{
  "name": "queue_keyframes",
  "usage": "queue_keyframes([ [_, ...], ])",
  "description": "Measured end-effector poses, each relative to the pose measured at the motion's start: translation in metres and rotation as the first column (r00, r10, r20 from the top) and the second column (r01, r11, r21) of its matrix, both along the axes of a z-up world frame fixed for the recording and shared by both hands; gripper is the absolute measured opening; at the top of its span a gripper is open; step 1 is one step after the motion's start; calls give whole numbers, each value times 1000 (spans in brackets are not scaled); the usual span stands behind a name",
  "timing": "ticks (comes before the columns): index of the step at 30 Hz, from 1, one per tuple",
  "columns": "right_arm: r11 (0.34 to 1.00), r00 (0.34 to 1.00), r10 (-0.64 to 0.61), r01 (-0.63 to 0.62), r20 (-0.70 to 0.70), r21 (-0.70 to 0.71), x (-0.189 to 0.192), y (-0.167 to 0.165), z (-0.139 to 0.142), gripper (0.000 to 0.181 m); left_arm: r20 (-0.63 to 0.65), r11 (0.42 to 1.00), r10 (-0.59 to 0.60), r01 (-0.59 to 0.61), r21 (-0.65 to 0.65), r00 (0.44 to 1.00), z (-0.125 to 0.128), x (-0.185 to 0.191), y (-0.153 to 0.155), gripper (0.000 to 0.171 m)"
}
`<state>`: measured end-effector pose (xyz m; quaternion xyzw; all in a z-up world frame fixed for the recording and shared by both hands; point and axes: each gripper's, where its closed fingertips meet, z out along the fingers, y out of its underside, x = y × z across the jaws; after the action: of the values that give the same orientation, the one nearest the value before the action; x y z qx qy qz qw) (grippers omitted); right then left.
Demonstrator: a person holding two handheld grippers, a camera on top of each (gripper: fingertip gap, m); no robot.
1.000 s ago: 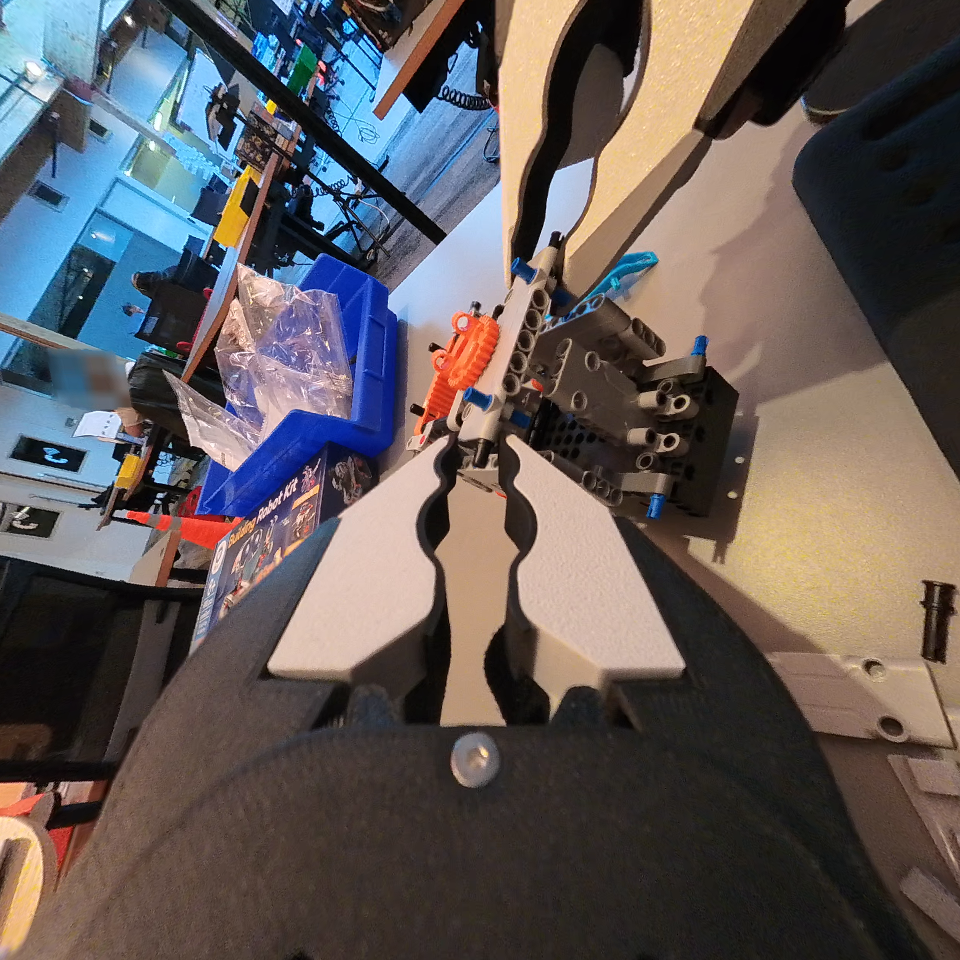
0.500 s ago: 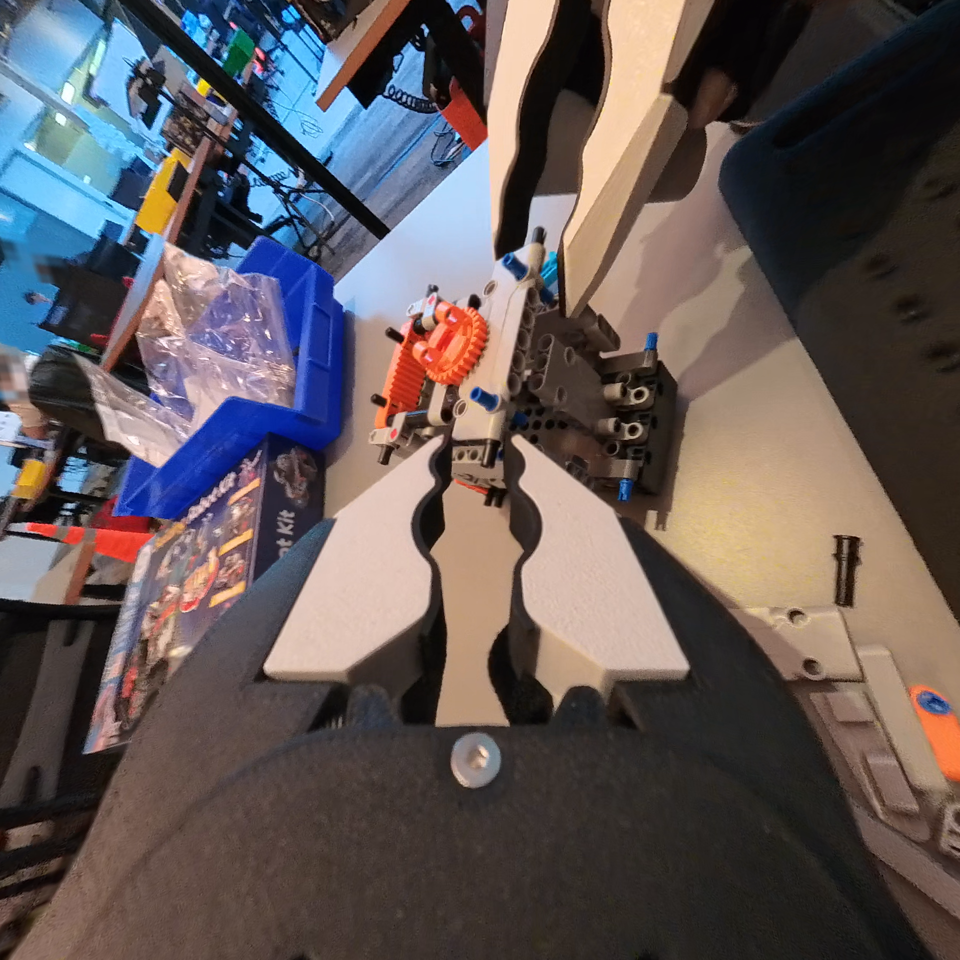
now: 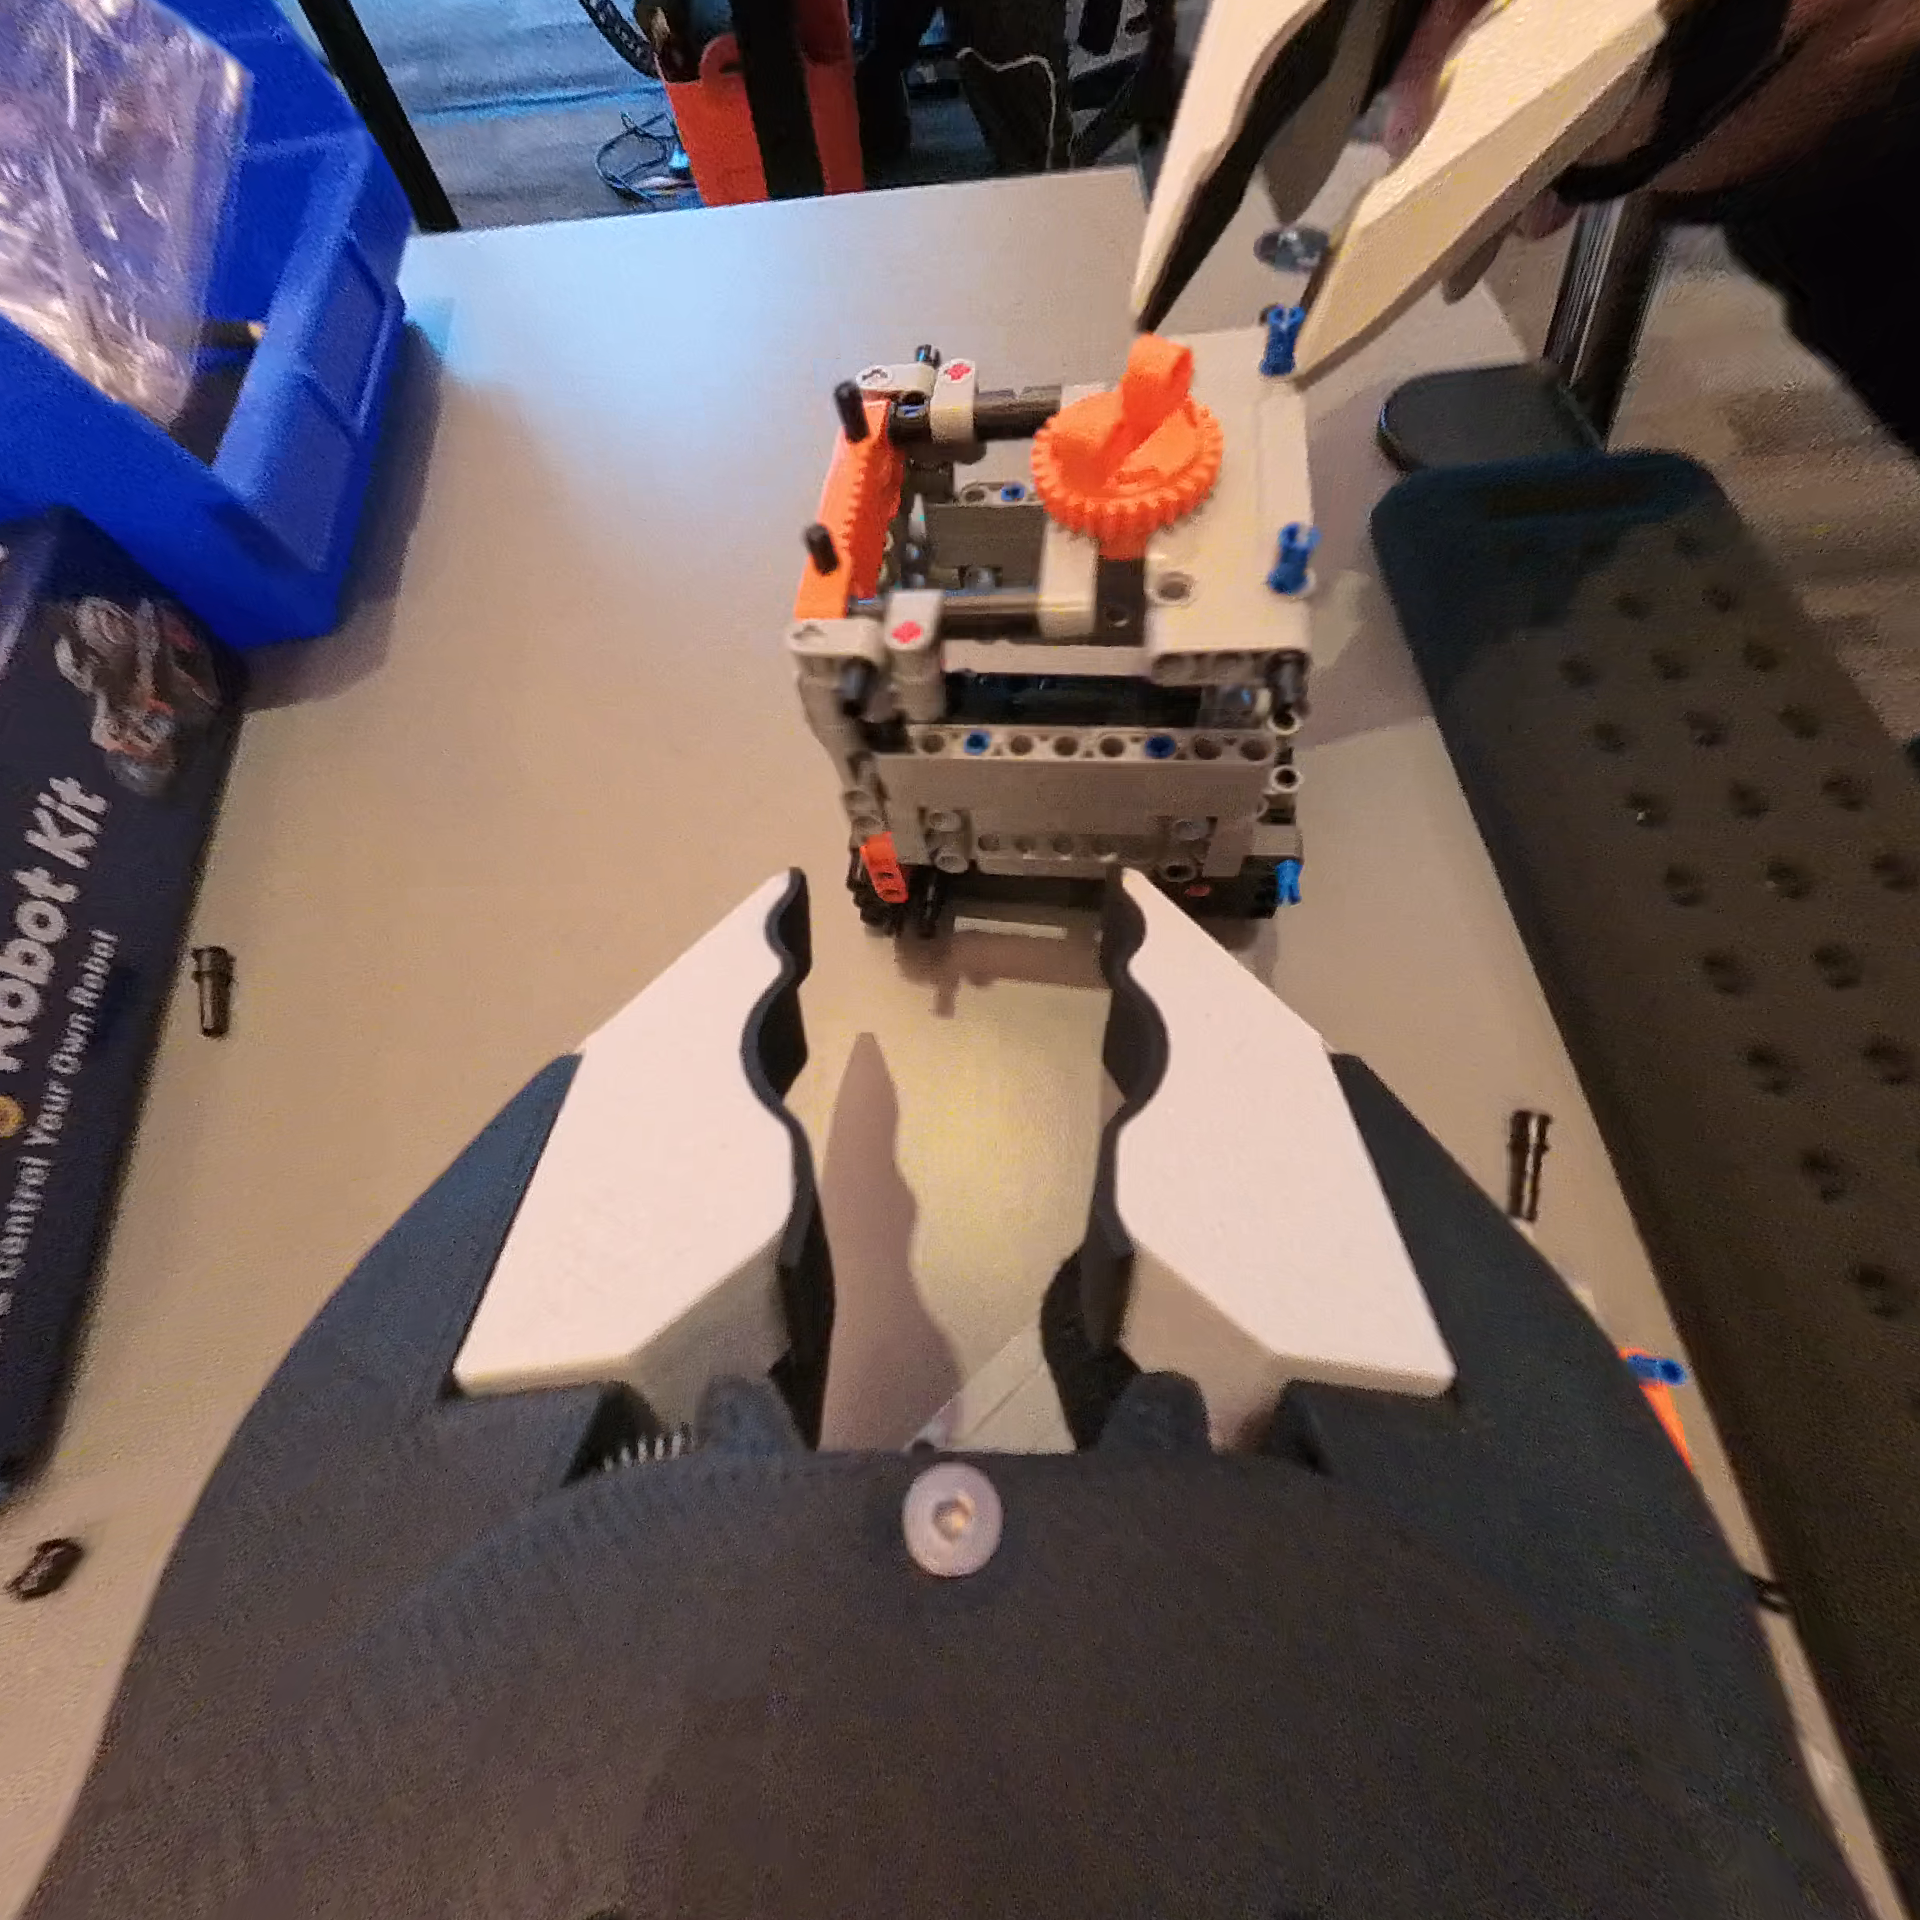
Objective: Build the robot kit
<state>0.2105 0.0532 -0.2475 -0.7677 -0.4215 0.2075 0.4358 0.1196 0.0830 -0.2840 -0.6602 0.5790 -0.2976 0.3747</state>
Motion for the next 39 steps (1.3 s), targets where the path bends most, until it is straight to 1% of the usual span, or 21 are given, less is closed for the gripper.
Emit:
queue_keyframes([
  [2,1000,997,13,-13,75,6,4,4,4,20,34,999,1,0,-36,999,4,0,5,47],
  [3,999,993,34,-34,117,-6,5,5,6,19,31,999,-6,8,-52,1000,4,-1,7,45],
  [5,990,970,109,-87,218,-109,8,-2,0,20,33,995,-14,17,-95,999,3,-3,11,45],
  [7,986,936,131,-89,326,-140,17,2,-1,22,76,989,-31,42,-143,997,7,0,11,46],
  [8,987,927,133,-93,350,-129,19,7,5,22,83,985,-36,50,-164,996,8,2,11,48],
  [11,984,917,173,-149,358,-96,3,19,27,19,118,983,-35,56,-175,992,15,12,14,46],
  [14,980,905,197,-195,378,-44,-20,41,36,24,135,973,-36,65,-220,990,15,24,15,45],
  [16,967,881,246,-249,404,-46,-35,53,30,26,158,962,-35,76,-262,987,14,31,12,44],
  [18,951,845,305,-294,439,-95,-45,59,18,27,194,946,-18,80,-315,981,13,35,10,41],
  [21,914,771,403,-368,493,-171,-53,59,0,26,220,933,-11,89,-348,975,12,35,10,38],
  [23,894,737,446,-398,508,-208,-56,57,-6,19,228,930,-10,92,-355,974,12,36,10,37],
  [27,883,689,461,-416,559,-216,-52,61,-9,19,235,927,-11,97,-361,972,12,35,11,37],
  [30,880,685,467,-423,560,-216,-53,63,-9,18,234,925,-19,106,-364,972,12,36,11,37],
  [36,852,633,499,-483,592,-202,-60,62,-15,15,231,918,-31,119,-379,973,12,36,12,33],
  [39,845,634,513,-492,579,-210,-61,63,-14,10,235,917,-38,128,-378,971,12,36,12,32],
])
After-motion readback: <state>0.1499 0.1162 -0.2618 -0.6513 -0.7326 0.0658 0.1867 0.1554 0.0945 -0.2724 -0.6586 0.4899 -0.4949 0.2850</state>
